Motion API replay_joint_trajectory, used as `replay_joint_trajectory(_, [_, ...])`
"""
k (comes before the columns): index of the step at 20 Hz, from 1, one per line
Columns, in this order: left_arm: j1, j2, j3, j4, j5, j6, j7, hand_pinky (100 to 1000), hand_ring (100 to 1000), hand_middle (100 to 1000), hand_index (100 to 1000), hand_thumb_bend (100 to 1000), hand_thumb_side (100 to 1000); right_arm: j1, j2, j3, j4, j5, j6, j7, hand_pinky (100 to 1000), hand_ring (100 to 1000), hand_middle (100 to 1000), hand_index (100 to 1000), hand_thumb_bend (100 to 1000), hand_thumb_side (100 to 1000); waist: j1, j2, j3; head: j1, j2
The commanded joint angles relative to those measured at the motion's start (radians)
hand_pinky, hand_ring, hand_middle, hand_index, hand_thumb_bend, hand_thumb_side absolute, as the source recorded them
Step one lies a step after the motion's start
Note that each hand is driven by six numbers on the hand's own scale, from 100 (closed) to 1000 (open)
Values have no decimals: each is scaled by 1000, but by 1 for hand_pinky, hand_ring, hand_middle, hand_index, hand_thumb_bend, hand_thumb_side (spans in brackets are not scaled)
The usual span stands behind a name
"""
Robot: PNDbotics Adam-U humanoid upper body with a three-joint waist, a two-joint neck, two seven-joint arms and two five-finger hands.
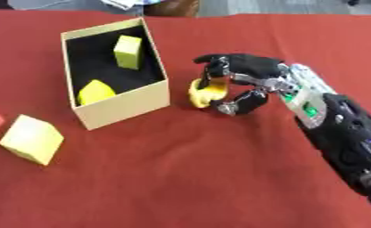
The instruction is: Pick up objects on the table and place them in the box.
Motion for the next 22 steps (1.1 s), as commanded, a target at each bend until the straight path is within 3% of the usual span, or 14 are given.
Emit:
replay_joint_trajectory(1, [-8, 16, 4, -16, 3, -2, -4, 648, 705, 722, 813, 107, 728, -39, -53, -36, -52, -150, 50, 90, 895, 1000, 380, 692, 100, 165, 0, -29, -2, 2, 2])
replay_joint_trajectory(6, [-7, 19, 4, -16, 3, -3, -6, 649, 706, 722, 813, 107, 726, -91, -68, -65, -86, -292, 112, 188, 889, 1000, 375, 690, 100, 158, -3, -35, -3, 3, 2])
replay_joint_trajectory(12, [-9, 19, 2, -16, 4, -4, -9, 650, 707, 723, 813, 109, 722, -182, -30, -65, -69, -357, 135, 245, 884, 1000, 375, 691, 100, 160, -6, -39, 0, -2, 4])
replay_joint_trajectory(17, [-24, 11, 0, -16, 9, -8, -13, 652, 707, 723, 813, 115, 712, -264, 56, -59, 0, -340, 128, 286, 878, 1000, 379, 693, 100, 151, -7, -40, 7, -17, 8])
replay_joint_trajectory(22, [-47, -3, -1, -16, 14, -17, -18, 654, 707, 723, 813, 123, 698, -317, 150, -53, 90, -234, 63, 283, 856, 1000, 392, 694, 100, 115, -8, -40, 19, -34, 11])
